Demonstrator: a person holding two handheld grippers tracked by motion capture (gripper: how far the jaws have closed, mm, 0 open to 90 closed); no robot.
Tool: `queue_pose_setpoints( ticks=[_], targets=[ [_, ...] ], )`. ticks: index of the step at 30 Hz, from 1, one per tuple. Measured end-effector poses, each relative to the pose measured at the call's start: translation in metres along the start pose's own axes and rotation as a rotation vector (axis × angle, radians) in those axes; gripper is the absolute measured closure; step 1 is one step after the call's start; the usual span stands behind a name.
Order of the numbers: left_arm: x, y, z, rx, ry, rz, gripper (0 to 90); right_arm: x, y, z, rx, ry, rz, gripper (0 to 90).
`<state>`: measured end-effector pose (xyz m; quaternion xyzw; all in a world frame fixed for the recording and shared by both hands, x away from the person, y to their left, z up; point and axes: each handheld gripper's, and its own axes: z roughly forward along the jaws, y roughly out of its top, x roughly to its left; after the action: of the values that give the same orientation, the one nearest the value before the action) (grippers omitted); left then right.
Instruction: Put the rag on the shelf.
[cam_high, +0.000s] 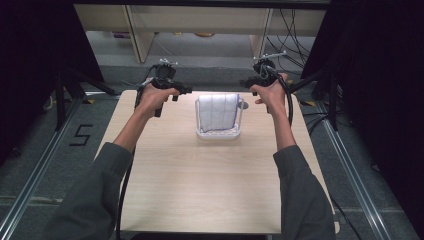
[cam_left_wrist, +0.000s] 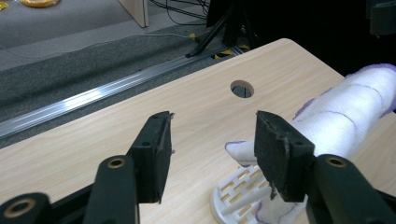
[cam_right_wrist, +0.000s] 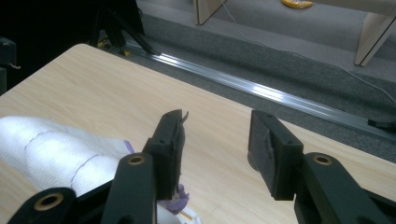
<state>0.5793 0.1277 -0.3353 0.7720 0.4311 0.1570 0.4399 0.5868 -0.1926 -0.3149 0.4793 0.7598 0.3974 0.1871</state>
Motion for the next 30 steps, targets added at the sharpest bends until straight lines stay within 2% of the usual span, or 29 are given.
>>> queue_pose_setpoints(
  ticks=[2, 8, 9, 11, 14, 18, 20, 21, 22, 23, 25, 26, 27, 30],
  targets=[
    [-0.003, -0.001, -0.003, -0.001, -0.009, 0.005, 44.1, 0.0, -0.002, -0.003, -0.003, 0.003, -0.022, 55.2],
    [-0.011, -0.007, -0.013, -0.003, -0.033, 0.019, 41.5, -0.003, -0.01, -0.013, -0.006, 0.016, -0.028, 54.4],
    [-0.012, -0.008, -0.015, 0.001, -0.038, 0.018, 40.8, -0.006, -0.011, -0.014, -0.022, 0.021, -0.055, 54.4],
    [-0.016, -0.01, -0.018, 0.0, -0.037, 0.028, 40.0, -0.005, -0.014, -0.019, -0.009, 0.016, -0.032, 54.2],
    [-0.02, -0.013, -0.022, -0.006, -0.05, 0.035, 39.4, -0.01, -0.018, -0.024, -0.03, 0.018, -0.053, 54.2],
    [-0.026, -0.019, -0.024, 0.001, -0.068, 0.055, 38.7, -0.013, -0.023, -0.031, -0.036, 0.027, -0.042, 54.2],
    [-0.029, -0.022, -0.025, 0.002, -0.074, 0.052, 38.2, -0.013, -0.025, -0.034, -0.036, 0.031, -0.035, 54.1],
    [-0.03, -0.024, -0.025, 0.003, -0.077, 0.055, 38.1, -0.014, -0.027, -0.035, -0.04, 0.028, -0.053, 53.9],
    [-0.031, -0.025, -0.024, 0.005, -0.081, 0.056, 38.0, -0.013, -0.028, -0.037, -0.028, 0.023, -0.039, 53.9],
    [-0.031, -0.027, -0.024, 0.004, -0.084, 0.058, 37.9, -0.013, -0.029, -0.037, -0.045, 0.026, -0.048, 53.8],
    [-0.032, -0.03, -0.024, 0.011, -0.092, 0.057, 37.3, -0.013, -0.031, -0.04, -0.034, 0.027, -0.046, 53.5],
    [-0.033, -0.033, -0.024, 0.006, -0.091, 0.051, 37.2, -0.013, -0.033, -0.039, -0.047, 0.035, -0.051, 53.5],
    [-0.033, -0.034, -0.024, 0.005, -0.092, 0.052, 37.0, -0.012, -0.034, -0.041, -0.033, 0.036, -0.044, 53.2],
    [-0.035, -0.038, -0.025, 0.002, -0.097, 0.048, 36.7, -0.013, -0.039, -0.041, -0.05, 0.039, -0.055, 52.4]
  ],
)
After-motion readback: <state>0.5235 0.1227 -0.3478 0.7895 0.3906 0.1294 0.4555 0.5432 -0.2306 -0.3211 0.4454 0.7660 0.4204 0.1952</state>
